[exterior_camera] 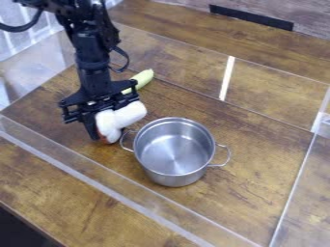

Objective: Remove the mushroom from the silver pot and put it on the table

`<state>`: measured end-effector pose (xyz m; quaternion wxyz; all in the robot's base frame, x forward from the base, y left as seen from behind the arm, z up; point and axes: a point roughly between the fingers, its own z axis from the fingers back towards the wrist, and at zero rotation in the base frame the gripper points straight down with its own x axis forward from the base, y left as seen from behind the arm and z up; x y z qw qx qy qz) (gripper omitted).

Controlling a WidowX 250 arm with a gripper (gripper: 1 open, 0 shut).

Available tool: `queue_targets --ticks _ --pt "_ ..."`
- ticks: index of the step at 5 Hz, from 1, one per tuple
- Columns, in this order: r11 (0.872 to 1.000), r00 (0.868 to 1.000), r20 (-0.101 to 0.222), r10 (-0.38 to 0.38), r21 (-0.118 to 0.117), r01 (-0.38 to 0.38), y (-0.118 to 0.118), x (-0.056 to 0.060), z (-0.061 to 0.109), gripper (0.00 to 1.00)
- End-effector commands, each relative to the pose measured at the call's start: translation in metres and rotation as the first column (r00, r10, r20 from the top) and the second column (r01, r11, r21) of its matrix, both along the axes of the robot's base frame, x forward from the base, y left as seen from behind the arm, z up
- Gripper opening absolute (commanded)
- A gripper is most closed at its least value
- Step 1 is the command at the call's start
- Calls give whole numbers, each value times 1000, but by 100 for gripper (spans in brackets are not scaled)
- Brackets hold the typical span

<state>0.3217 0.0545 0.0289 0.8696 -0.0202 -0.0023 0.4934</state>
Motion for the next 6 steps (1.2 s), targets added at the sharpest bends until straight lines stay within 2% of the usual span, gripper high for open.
queue_targets --ticks 1,3,4,5,6 --pt "1000 999 47 -22 6 22 -12 17 13 0" --pt "999 998 52 -35 -13 36 -1 -1 42 0" --pt "1000 998 50 30 1 -30 0 -8 24 0" --pt "998 995 72 -63 4 63 6 -7 36 0" --pt "991 987 86 -133 12 133 12 -8 43 0"
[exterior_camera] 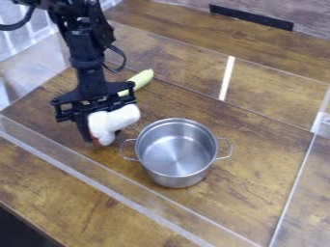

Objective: Remove the mushroom from the silver pot and put it on the table

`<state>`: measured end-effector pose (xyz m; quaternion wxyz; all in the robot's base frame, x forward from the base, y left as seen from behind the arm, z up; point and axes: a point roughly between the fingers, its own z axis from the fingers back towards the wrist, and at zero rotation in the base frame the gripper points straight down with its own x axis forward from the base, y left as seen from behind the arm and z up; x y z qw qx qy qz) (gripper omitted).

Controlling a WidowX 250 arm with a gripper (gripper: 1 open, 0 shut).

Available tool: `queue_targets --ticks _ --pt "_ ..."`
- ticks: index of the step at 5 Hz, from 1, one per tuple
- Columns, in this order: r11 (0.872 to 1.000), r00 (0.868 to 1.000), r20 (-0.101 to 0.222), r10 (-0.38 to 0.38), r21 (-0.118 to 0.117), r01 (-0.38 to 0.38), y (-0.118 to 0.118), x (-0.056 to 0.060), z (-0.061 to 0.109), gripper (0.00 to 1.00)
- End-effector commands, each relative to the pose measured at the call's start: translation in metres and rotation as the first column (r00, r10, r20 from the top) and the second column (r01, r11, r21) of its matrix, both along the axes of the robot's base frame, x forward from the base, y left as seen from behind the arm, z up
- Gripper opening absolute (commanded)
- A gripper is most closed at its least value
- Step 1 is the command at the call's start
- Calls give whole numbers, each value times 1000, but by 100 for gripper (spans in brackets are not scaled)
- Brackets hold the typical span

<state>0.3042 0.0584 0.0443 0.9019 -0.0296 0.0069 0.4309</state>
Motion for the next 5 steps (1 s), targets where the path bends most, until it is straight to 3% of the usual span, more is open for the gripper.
queue_targets --ticks 1,2,3,5 --pt "998 992 107 -64 28 62 13 9 35 0" --pt "998 992 107 -64 37 60 16 14 35 100" --pt "996 991 109 -80 48 75 19 19 32 100" --pt "994 990 106 -98 52 93 25 11 17 100"
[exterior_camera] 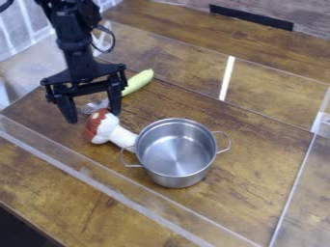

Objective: Remove the mushroom from the silver pot and put it on the table

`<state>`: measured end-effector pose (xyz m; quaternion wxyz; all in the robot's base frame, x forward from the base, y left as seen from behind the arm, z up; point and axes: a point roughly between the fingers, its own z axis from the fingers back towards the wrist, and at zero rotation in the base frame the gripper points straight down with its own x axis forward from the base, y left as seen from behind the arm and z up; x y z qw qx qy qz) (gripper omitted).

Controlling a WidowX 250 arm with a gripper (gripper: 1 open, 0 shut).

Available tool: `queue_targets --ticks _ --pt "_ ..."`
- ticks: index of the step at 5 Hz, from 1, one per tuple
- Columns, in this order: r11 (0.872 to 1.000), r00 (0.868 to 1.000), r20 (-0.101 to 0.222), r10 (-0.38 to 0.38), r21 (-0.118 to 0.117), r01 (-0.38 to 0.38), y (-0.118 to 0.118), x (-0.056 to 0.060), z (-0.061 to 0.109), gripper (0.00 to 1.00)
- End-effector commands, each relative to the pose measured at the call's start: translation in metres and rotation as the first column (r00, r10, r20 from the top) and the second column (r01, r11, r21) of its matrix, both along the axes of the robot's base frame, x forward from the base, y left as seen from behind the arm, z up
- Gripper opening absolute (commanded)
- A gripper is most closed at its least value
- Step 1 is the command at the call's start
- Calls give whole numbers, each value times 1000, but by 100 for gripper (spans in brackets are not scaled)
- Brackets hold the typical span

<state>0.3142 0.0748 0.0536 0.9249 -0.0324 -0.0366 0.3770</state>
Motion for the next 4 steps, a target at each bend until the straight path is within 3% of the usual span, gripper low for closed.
queue_targets --ticks 1,2,3,4 --pt "998 998 21 53 15 -53 6 1 -9 100" --pt "997 997 22 80 21 -81 3 1 -15 100" --pt "996 996 21 87 25 -87 6 1 -16 0" --pt "996 996 21 87 28 -87 10 2 -13 100"
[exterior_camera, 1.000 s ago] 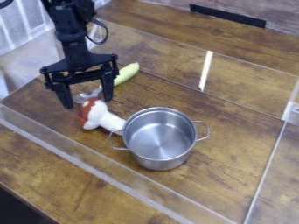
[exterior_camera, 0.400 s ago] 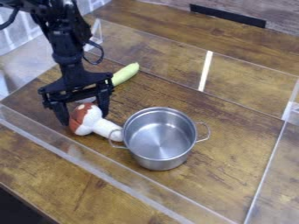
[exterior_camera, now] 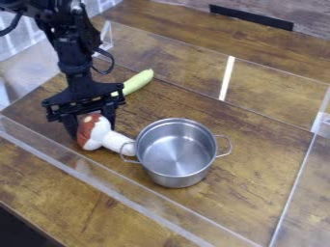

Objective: Remove the mushroom from the silver pot and put it on the table

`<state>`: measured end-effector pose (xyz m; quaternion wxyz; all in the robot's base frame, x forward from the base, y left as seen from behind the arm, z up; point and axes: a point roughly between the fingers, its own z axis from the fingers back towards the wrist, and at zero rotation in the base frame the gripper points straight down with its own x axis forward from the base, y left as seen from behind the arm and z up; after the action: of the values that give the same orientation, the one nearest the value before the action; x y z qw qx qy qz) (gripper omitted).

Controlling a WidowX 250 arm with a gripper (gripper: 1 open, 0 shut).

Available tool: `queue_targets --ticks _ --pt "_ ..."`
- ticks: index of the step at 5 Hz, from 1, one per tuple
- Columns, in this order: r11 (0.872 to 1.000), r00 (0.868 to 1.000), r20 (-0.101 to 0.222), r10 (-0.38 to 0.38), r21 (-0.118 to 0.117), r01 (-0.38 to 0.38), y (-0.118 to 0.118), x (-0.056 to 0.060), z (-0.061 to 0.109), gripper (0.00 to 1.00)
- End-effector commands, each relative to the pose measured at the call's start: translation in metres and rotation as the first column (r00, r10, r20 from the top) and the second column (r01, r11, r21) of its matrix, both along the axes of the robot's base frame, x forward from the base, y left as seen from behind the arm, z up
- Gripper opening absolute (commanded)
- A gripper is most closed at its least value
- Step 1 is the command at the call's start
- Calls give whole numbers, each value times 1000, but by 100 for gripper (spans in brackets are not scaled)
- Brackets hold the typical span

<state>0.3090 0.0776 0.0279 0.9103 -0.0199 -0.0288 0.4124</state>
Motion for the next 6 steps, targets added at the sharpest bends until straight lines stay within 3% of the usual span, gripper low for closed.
queue_targets --ticks 1,2,3,5,6 --pt "1000 999 44 13 20 -14 5 12 22 100" --pt "999 999 42 23 24 -24 3 14 24 0" --pt "999 999 44 31 27 -32 1 18 32 100" --pt "998 998 45 -46 37 44 18 6 41 100" --pt "999 999 43 -19 41 17 26 7 38 100"
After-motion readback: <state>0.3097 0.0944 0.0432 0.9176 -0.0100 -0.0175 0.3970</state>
